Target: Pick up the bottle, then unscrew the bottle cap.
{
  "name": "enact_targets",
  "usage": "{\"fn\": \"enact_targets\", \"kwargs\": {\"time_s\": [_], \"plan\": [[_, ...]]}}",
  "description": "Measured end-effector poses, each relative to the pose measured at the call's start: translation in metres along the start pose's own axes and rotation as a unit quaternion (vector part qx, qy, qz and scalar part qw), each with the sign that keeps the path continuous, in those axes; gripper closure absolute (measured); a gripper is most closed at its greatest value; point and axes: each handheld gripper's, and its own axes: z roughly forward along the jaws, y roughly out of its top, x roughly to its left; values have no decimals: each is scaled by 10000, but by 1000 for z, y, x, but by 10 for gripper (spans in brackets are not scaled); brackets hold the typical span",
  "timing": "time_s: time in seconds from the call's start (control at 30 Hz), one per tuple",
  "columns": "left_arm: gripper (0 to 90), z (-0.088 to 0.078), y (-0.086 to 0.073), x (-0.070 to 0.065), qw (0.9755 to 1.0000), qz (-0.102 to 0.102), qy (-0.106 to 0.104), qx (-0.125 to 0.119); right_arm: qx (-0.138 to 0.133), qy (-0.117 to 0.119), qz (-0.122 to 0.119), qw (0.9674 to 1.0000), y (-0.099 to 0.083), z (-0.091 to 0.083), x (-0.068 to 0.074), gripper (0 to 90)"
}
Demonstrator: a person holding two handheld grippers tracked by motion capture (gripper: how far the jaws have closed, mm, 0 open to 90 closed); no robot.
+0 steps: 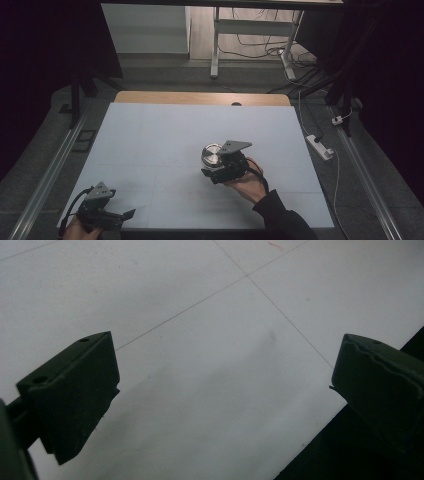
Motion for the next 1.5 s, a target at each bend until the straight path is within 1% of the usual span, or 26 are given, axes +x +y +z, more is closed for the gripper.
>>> {"fn": "enact_targets", "kwargs": {"time_s": [0.23, 0.43, 0.6, 0.77, 1.03, 1.13, 1.4, 1.5], "plan": [[0, 0, 0, 0, 10000, 6, 5, 2, -9, 150, -95, 9998, 0, 1, 13, 144], [0, 0, 0, 0, 10000, 5, 11, 2, 52, 275, -173, 9995, 1, 5, 25, 144], [0, 0, 0, 0, 10000, 2, 8, 1, 89, 348, -251, 9990, 1, 7, 31, 144], [0, -1, 0, 0, 10000, -15, -8, -26, 96, 358, -250, 9990, 0, 8, 31, 144], [0, 0, 1, 0, 10000, 10, -25, -3, 73, 352, -240, 9991, 0, 9, 32, 145], [0, -1, 1, 0, 9999, -2, -108, -61, 85, 345, -205, 9992, 0, 9, 32, 145], [0, -2, 3, 0, 9996, -51, -231, -140, 85, 338, -206, 9992, 0, 10, 33, 145], [0, -3, 5, 1, 9992, -49, -329, -243, 92, 359, -209, 9991, -1, 10, 33, 145]]}}
